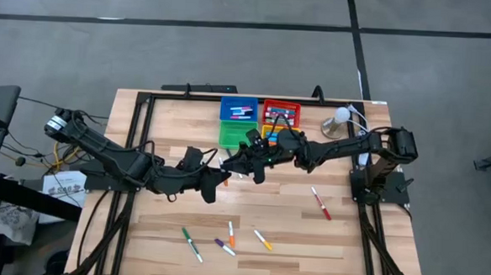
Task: Pick & Place Markers
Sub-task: Put the right orange pen into the blue bin
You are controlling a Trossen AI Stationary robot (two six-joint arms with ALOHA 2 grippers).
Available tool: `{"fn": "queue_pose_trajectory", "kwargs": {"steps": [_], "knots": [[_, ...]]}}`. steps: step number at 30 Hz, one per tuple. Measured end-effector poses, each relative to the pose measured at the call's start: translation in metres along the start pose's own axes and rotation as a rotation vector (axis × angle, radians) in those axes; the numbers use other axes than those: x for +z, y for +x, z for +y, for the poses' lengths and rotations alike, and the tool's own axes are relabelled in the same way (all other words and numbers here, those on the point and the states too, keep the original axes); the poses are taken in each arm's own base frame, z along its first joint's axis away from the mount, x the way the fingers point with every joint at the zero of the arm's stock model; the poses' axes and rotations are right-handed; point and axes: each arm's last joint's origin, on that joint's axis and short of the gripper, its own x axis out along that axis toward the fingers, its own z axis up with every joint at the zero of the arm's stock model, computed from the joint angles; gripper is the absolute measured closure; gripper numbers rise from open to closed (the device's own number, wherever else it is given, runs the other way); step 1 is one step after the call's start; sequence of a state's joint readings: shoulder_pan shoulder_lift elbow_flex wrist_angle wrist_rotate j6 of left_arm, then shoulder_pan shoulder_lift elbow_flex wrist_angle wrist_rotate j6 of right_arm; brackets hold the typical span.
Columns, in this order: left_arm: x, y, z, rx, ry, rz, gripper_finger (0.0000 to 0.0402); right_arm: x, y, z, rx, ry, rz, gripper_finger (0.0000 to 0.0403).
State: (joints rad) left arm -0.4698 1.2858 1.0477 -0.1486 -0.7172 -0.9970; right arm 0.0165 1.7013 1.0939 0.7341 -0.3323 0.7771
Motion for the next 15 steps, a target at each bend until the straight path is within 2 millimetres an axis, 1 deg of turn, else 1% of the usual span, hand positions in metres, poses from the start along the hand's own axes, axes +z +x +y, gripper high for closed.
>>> {"fn": "queue_pose_trajectory", "kwargs": {"steps": [2,5,10,12,15], "knots": [[0.0001,0.0001,0.0001,0.001,0.0,-0.001,0.0354,-0.0001,0.0,0.0,0.006,0.0,0.007,0.0347],[-0.0002,-0.0001,0.0001,0.001,0.0,0.0,0.0353,0.0016,-0.0011,-0.0014,0.027,-0.002,0.026,0.0326],[-0.0002,0.0001,0.001,0.013,0.003,-0.009,0.0353,0.0024,-0.0018,-0.0022,0.041,-0.006,0.042,0.027],[-0.0002,0.0,0.0009,0.012,0.002,-0.009,0.0353,0.0034,-0.0025,-0.0032,0.054,-0.039,0.054,0.0249],[0.0001,0.0003,0.0012,0.015,0.002,-0.012,0.0353,0.0066,-0.0045,-0.0068,0.059,-0.054,0.063,0.0225]]}}
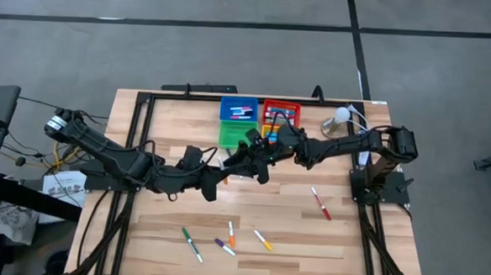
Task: Pick & Place Markers
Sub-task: Put the right orange pen into the blue bin
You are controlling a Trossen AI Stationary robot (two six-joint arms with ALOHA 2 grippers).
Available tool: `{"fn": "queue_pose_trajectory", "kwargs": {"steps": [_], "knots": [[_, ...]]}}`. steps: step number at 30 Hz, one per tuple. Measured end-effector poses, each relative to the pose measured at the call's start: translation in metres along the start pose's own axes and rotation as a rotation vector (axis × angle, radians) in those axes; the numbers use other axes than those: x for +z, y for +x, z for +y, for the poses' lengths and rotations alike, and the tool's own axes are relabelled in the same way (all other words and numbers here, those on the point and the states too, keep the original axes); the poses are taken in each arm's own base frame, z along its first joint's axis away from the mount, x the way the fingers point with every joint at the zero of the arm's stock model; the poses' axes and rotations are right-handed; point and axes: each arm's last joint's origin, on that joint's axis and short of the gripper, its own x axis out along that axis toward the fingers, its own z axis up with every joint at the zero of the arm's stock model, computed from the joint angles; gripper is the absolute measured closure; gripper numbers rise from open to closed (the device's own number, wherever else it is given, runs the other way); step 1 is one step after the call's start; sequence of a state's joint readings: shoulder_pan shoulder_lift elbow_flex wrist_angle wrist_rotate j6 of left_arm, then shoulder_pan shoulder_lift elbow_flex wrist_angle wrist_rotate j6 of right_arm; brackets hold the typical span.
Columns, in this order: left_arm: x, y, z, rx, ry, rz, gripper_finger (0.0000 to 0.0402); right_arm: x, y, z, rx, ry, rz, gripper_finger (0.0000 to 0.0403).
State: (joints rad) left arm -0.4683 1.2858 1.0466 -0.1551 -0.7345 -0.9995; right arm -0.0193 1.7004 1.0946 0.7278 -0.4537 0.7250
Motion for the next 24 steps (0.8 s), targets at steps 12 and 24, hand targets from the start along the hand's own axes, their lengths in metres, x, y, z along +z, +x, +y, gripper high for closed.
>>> {"fn": "queue_pose_trajectory", "kwargs": {"steps": [12,24], "knots": [[-0.001,0.0,0.002,0.016,0.015,0.013,0.0353,0.01,-0.018,-0.033,-0.146,-0.011,0.066,0.0219],[-0.001,0.002,0.008,0.058,0.045,0.027,0.0352,0.03,-0.041,-0.044,-0.061,-0.1,0.126,0.025]]}}
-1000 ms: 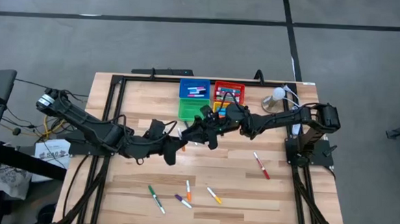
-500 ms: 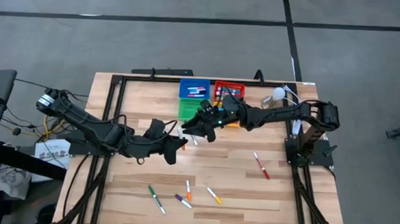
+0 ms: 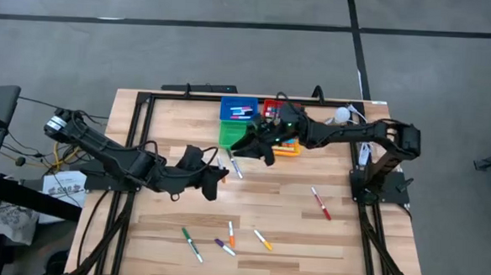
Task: Pick & Place Markers
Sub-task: Put the right orange pen into the blue bin
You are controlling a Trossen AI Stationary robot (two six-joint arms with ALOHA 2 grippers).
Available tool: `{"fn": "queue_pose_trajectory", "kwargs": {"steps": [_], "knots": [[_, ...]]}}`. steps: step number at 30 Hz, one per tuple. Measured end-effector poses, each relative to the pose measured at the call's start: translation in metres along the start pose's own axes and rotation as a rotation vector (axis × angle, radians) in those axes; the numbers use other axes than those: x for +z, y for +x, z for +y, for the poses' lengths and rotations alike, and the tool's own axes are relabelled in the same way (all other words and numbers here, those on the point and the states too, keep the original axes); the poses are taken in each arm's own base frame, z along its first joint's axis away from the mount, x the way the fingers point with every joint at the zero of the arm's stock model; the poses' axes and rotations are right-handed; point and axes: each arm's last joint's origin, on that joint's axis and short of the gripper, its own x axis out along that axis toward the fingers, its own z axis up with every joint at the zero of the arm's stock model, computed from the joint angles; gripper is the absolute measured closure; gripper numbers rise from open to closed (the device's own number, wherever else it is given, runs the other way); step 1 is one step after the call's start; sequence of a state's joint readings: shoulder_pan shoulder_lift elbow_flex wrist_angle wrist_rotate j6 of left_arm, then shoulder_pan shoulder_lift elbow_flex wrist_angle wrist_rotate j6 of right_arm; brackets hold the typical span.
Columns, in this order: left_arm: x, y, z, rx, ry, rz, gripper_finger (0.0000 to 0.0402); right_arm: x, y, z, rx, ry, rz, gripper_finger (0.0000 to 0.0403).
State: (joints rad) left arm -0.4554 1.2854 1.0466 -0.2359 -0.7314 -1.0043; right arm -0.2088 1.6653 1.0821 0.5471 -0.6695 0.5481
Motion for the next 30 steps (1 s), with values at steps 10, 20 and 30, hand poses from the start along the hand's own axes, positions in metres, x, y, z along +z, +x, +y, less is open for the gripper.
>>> {"fn": "queue_pose_trajectory", "kwargs": {"steps": [10,20,30], "knots": [[0.014,0.014,0.013,0.079,0.022,-0.039,0.0351,-0.009,-0.065,0.039,-0.105,-0.159,-0.023,0.0256],[0.047,0.041,0.04,0.105,0.114,0.015,0.0351,-0.045,-0.124,0.077,-0.244,-0.256,-0.156,0.0254],[0.092,0.067,0.087,0.123,0.263,0.082,0.0351,-0.076,-0.161,0.09,-0.449,-0.238,-0.309,0.0255]]}}
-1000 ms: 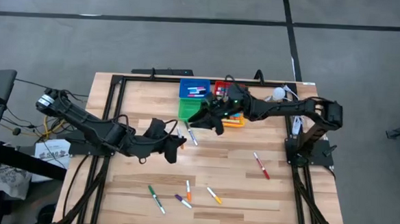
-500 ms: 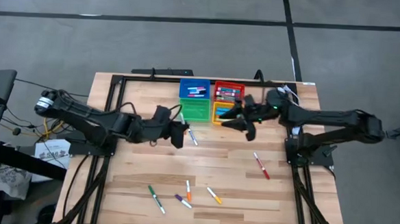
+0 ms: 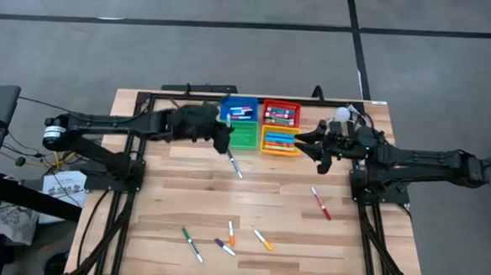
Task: Pick & Place Markers
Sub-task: Put the right orange pen into the blue bin
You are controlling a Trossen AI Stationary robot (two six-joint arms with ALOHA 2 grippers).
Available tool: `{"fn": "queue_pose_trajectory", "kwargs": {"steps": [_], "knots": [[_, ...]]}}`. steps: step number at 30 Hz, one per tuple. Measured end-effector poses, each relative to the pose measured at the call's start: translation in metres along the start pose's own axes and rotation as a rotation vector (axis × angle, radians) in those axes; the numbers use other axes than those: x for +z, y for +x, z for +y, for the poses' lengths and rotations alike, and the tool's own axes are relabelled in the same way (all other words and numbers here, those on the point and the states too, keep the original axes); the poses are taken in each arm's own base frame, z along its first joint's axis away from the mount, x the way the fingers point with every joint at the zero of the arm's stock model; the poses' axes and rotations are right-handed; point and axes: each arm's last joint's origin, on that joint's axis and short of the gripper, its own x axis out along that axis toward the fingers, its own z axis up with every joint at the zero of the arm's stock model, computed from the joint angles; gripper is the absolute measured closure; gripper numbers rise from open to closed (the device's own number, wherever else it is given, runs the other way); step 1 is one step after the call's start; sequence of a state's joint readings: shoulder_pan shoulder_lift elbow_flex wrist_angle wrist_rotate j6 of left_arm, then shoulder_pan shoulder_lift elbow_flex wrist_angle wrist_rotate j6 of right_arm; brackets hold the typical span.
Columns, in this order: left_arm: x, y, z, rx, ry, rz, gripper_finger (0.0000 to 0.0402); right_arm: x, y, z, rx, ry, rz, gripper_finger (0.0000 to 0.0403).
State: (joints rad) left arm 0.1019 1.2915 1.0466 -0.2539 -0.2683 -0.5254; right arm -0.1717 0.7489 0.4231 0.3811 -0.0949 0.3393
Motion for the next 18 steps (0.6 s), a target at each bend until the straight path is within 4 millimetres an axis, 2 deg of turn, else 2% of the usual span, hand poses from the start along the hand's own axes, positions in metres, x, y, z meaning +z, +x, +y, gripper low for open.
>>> {"fn": "queue_pose_trajectory", "kwargs": {"steps": [4,9,14,18], "knots": [[0.016,0.007,0.027,0.019,0.064,-0.007,0.0351,-0.004,-0.009,0.001,-0.04,0.0,-0.035,0.0252],[0.029,0.026,0.052,-0.014,0.127,-0.035,0.035,-0.014,-0.014,0.0,-0.125,0.003,-0.039,0.0255],[0.028,0.062,0.073,-0.023,0.196,0.021,0.035,-0.025,-0.017,0.0,-0.199,0.025,-0.051,0.0257],[0.037,0.093,0.088,0.003,0.271,0.05,0.035,-0.028,-0.017,0.001,-0.224,0.038,-0.05,0.0254]]}}
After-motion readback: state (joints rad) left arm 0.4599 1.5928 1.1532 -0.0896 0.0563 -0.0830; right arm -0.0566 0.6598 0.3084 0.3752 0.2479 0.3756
